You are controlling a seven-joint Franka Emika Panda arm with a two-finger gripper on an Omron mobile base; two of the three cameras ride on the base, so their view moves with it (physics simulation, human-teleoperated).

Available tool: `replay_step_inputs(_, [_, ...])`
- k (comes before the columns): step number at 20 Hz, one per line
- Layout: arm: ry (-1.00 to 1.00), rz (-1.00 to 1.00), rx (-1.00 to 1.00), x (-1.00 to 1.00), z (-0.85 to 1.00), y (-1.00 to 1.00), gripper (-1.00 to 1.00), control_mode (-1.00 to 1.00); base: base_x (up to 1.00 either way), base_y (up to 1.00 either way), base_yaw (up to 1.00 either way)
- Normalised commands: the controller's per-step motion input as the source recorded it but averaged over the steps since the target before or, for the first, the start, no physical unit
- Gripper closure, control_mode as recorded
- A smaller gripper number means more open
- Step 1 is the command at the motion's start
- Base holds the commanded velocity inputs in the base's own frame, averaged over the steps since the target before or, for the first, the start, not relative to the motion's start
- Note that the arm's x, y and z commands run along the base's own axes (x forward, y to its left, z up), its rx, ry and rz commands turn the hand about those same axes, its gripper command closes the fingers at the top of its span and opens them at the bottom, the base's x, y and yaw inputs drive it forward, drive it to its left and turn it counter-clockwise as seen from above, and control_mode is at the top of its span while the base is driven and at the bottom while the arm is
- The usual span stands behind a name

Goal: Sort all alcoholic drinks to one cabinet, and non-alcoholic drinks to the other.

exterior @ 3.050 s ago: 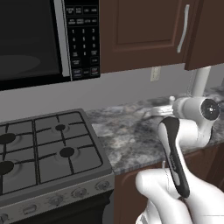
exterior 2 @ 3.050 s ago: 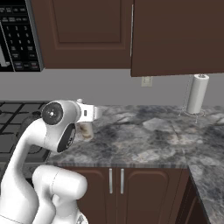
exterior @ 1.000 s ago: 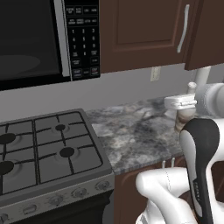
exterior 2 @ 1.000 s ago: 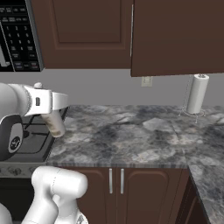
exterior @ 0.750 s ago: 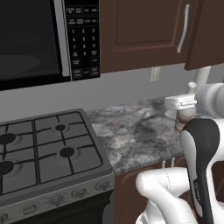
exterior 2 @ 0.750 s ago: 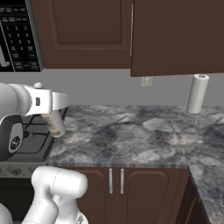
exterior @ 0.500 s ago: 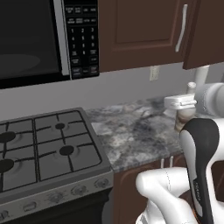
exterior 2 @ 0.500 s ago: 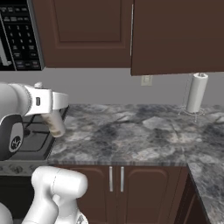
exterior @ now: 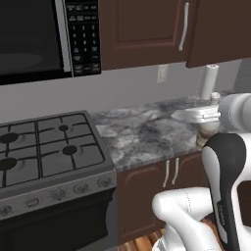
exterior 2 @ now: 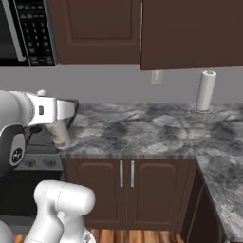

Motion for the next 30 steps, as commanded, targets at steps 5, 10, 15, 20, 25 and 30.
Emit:
replay_step_inputs(5, [0.00, 0.00, 0.00, 0.00, 0.00, 0.00, 1.00, 1.00, -0.53, 0.22, 0.00])
replay_step_inputs(10, [0.00, 0.00, 0.00, 0.00, 0.00, 0.00, 1.00, 1.00, -0.45, 0.40, 0.00])
replay_step_inputs(15, [0.00, 0.00, 0.00, 0.00, 0.00, 0.00, 1.00, 1.00, -0.41, 0.55, 0.00])
replay_step_inputs(20, [0.00, 0.00, 0.00, 0.00, 0.00, 0.00, 1.00, 1.00, -0.37, 0.62, 0.00])
replay_step_inputs(25, [0.00, 0.00, 0.00, 0.00, 0.00, 0.00, 1.00, 1.00, -0.29, 0.71, 0.00])
replay_step_inputs(30, [0.00, 0.00, 0.00, 0.00, 0.00, 0.00, 1.00, 1.00, -0.24, 0.71, 0.00])
